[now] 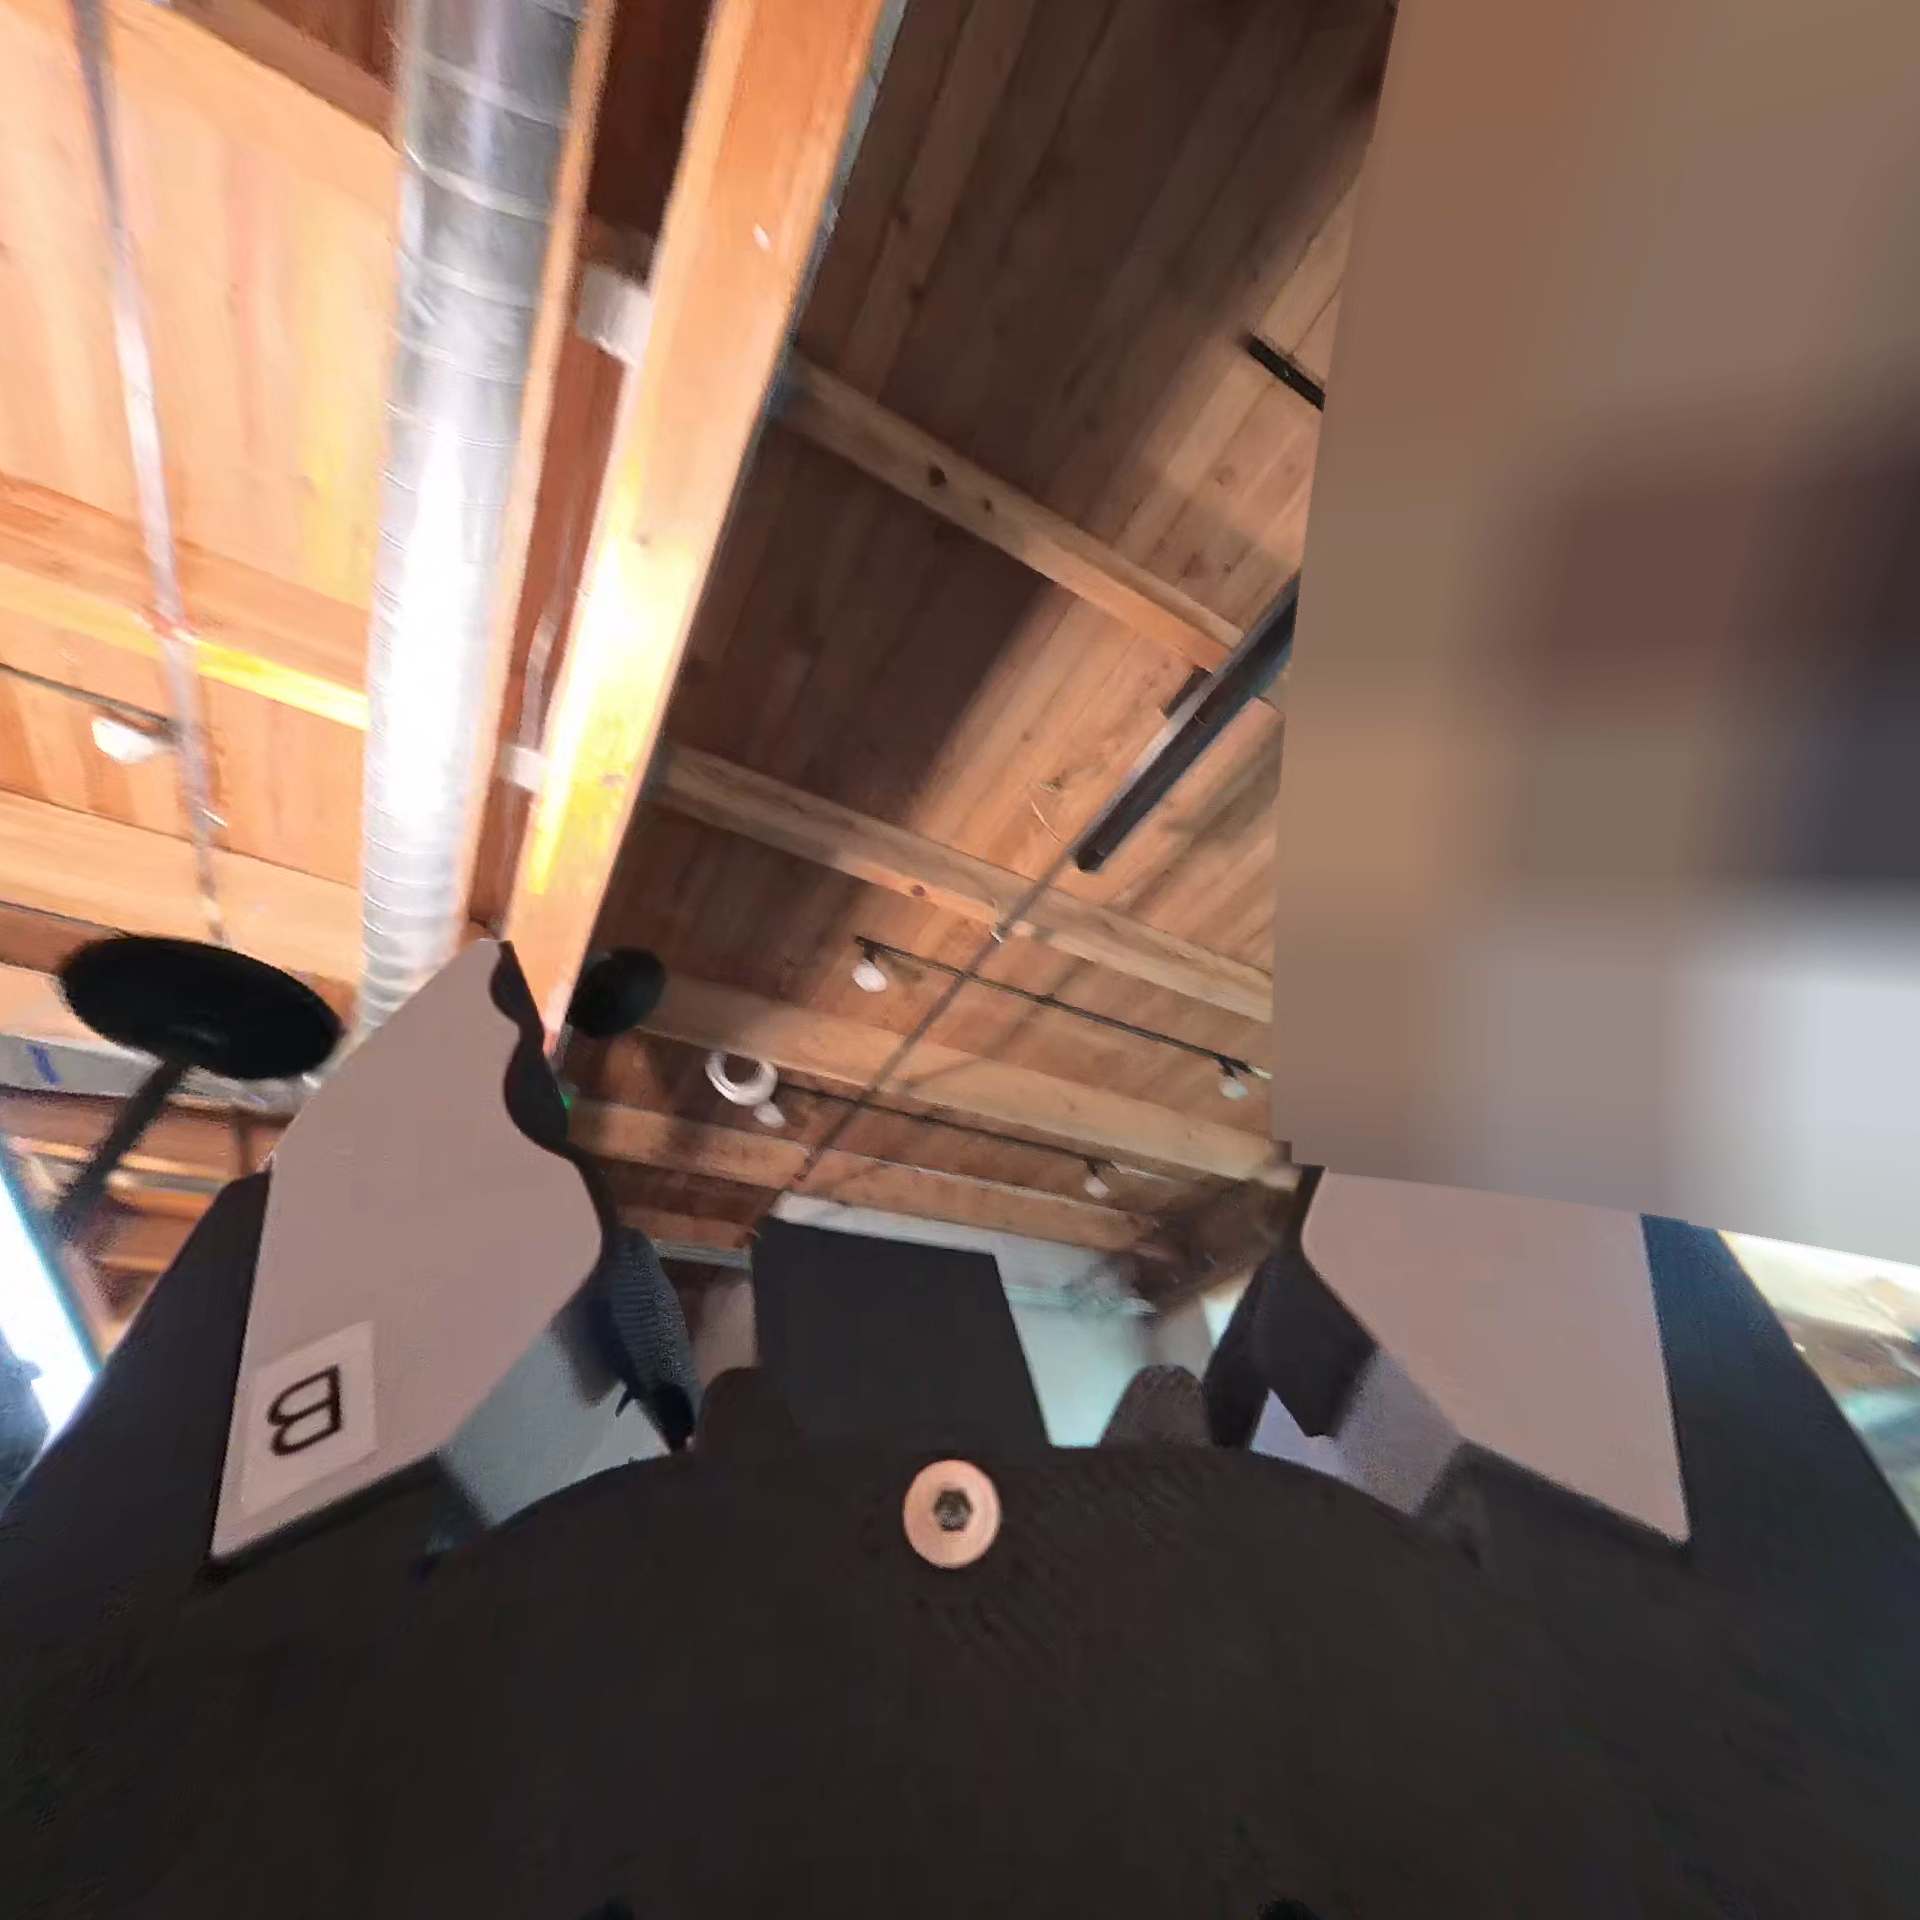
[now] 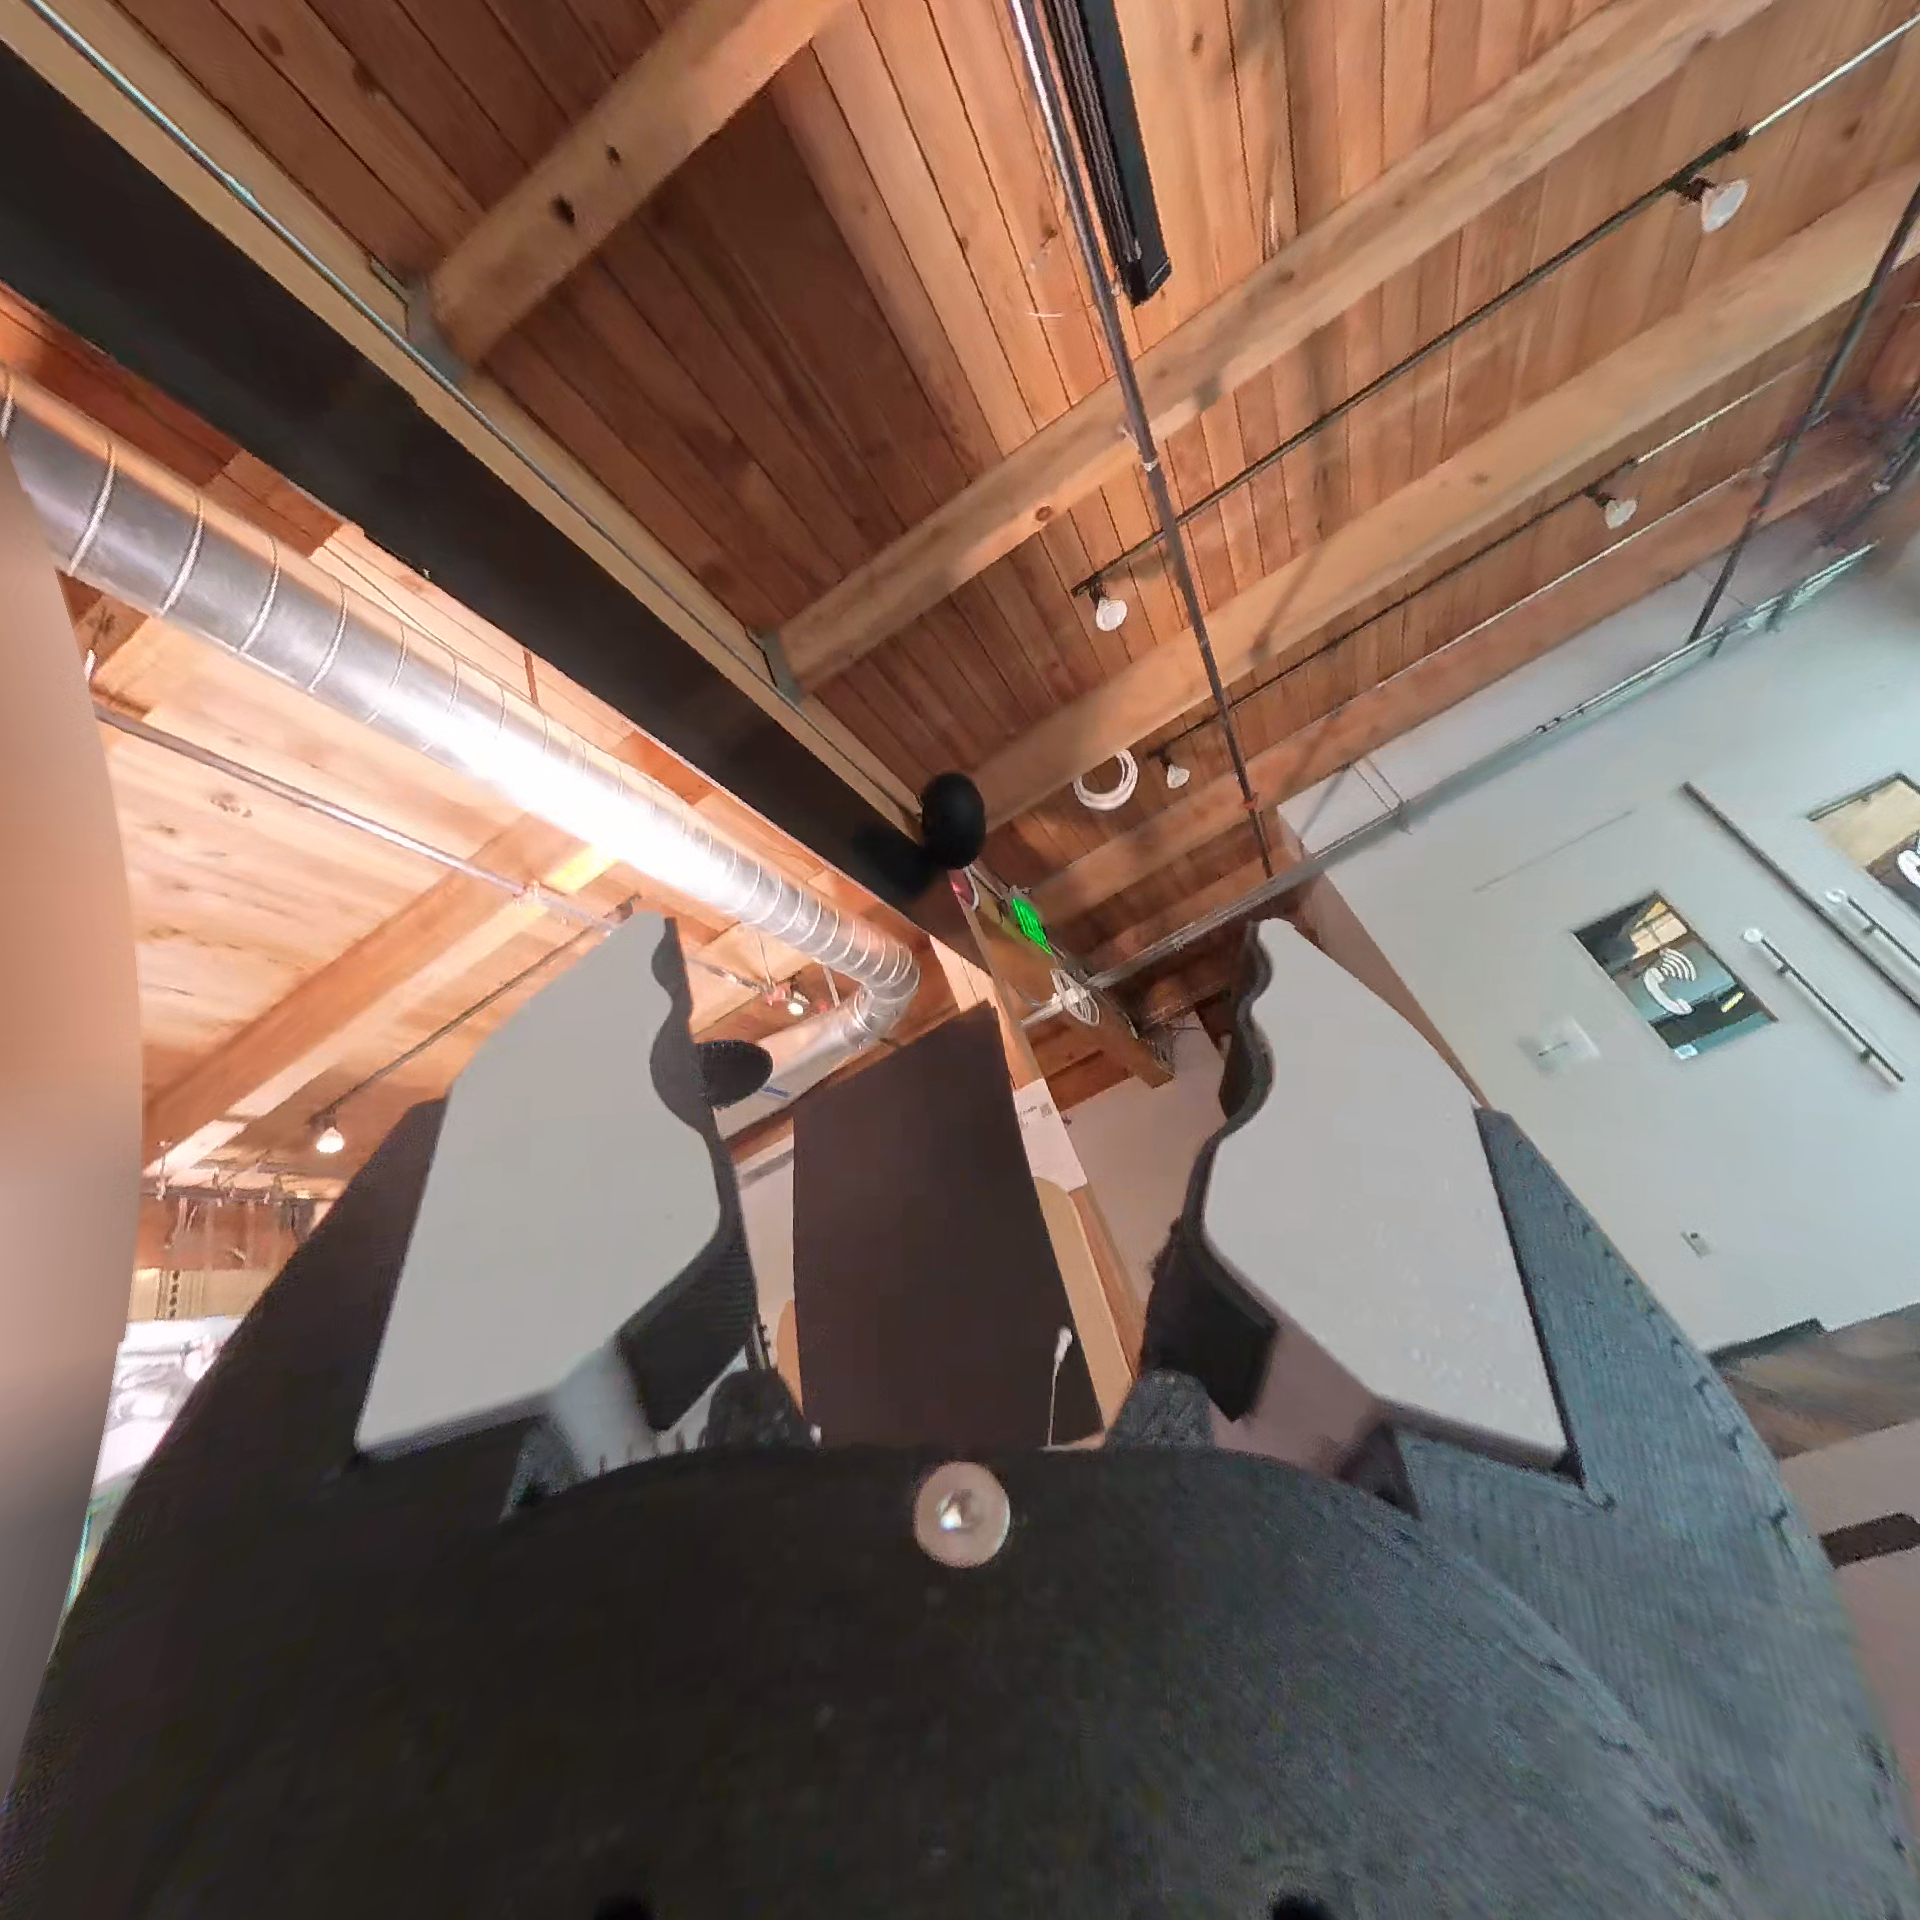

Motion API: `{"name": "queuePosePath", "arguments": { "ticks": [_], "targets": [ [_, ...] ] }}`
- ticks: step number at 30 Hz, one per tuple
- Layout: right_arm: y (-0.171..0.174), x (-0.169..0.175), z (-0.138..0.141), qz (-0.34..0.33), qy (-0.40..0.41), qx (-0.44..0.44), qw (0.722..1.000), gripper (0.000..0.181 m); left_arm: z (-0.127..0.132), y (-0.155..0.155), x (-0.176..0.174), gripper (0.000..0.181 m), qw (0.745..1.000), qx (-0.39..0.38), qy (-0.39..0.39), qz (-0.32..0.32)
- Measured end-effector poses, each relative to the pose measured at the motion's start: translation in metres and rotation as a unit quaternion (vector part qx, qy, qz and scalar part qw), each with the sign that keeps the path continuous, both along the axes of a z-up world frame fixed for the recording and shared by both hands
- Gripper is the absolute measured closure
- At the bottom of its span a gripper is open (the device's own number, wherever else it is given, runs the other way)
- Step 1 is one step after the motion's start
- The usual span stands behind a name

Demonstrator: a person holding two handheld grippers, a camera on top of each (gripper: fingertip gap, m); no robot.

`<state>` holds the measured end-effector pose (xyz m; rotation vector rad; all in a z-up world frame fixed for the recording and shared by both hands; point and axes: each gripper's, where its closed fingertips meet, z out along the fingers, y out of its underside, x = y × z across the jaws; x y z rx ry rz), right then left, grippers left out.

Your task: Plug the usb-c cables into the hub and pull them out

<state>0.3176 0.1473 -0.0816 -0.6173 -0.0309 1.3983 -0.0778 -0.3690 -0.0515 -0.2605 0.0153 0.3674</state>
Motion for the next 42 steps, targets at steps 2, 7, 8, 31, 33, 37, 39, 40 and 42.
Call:
{"name": "queuePosePath", "arguments": {
  "ticks": [2, 7, 8, 31, 33, 37, 39, 40, 42],
  "targets": [
    [-0.001, -0.012, -0.003, 0.006, -0.04, -0.004, 0.999, 0.095, -0.006, 0.029, 0.008, 0.1, 0.995, -0.091, 0.022, -0.034],
    [-0.012, -0.047, -0.023, 0.076, -0.189, -0.011, 0.979, 0.18, -0.037, 0.075, -0.007, 0.177, 0.956, -0.293, -0.027, 0.008],
    [-0.014, -0.048, -0.02, 0.075, -0.185, -0.001, 0.98, 0.163, -0.035, 0.075, -0.014, 0.148, 0.957, -0.283, -0.037, 0.04],
    [-0.035, -0.109, -0.061, -0.037, -0.446, 0.109, 0.888, 0.172, -0.158, 0.188, -0.084, 0.083, 0.747, -0.57, -0.337, 0.064],
    [-0.036, -0.109, -0.053, -0.088, -0.418, 0.151, 0.892, 0.154, -0.18, 0.2, -0.089, 0.09, 0.714, -0.589, -0.378, 0.021],
    [-0.033, -0.115, -0.062, -0.123, -0.457, 0.166, 0.865, 0.153, -0.228, 0.207, -0.109, 0.111, 0.611, -0.661, -0.435, 0.01],
    [-0.031, -0.116, -0.063, -0.14, -0.464, 0.171, 0.858, 0.153, -0.235, 0.21, -0.113, 0.115, 0.58, -0.683, -0.444, 0.008],
    [-0.029, -0.115, -0.062, -0.15, -0.461, 0.17, 0.858, 0.153, -0.238, 0.209, -0.117, 0.118, 0.565, -0.696, -0.442, 0.032],
    [-0.027, -0.113, -0.061, -0.155, -0.454, 0.167, 0.861, 0.153, -0.243, 0.211, -0.122, 0.129, 0.543, -0.719, -0.43, 0.057]
  ]
}}
